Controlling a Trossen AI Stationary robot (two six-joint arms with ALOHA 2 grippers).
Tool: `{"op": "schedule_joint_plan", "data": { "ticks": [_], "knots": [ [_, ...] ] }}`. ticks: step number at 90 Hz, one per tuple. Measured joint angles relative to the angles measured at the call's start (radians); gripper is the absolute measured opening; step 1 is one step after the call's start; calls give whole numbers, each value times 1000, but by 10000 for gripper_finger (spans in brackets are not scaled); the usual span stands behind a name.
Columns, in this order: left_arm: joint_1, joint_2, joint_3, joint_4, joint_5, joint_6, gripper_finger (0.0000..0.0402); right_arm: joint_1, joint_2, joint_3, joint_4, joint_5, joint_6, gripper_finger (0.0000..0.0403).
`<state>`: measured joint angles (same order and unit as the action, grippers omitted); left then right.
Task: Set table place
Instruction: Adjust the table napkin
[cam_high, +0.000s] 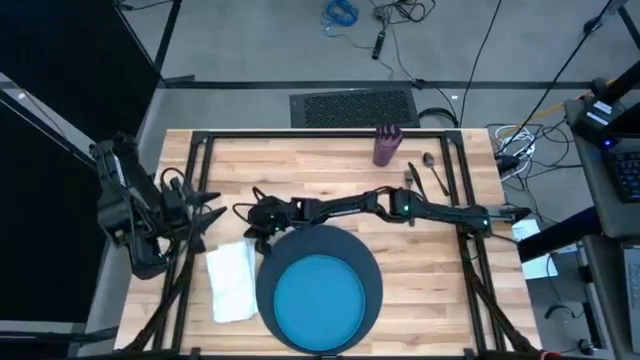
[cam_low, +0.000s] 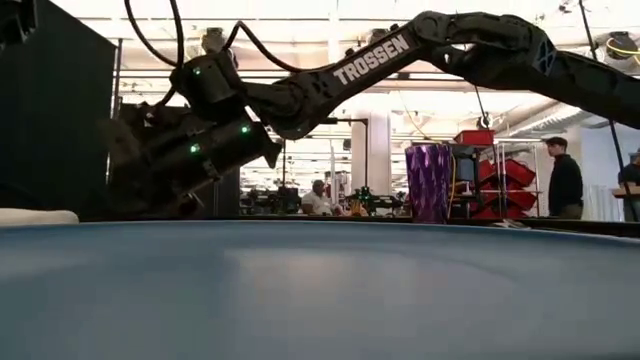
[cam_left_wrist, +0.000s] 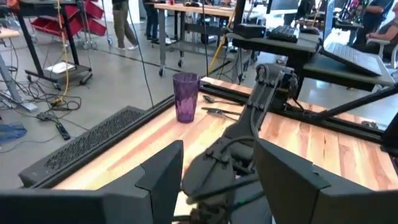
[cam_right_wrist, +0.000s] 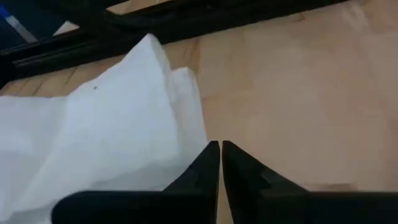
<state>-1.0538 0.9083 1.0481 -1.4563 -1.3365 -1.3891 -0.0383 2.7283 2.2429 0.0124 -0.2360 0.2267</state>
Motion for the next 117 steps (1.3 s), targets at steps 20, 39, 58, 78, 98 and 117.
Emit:
{"op": "schedule_joint_plan", "data": {
  "ticks": [20, 39, 58, 78, 98, 117],
  "knots": [
    [0, 2, 0, 3, 29, 35, 182, -2, -38, 0, -109, 2, 7, 0],
    [0, 2, 0, 1, 52, 41, 182, -2, -60, 2, -106, -54, -16, 7],
    [0, 2, 0, 1, 57, 44, 182, 10, -58, 2, -92, -102, -52, 99],
    [0, 2, 0, 0, 57, 44, 182, 38, -58, 1, -44, 11, -82, 238],
    [0, 2, 0, 1, 57, 41, 182, 37, -52, 1, -16, 23, -34, 301],
    [0, 2, 0, 4, 56, 41, 183, 37, -16, -1, 1, 21, -5, 295]
  ]
}}
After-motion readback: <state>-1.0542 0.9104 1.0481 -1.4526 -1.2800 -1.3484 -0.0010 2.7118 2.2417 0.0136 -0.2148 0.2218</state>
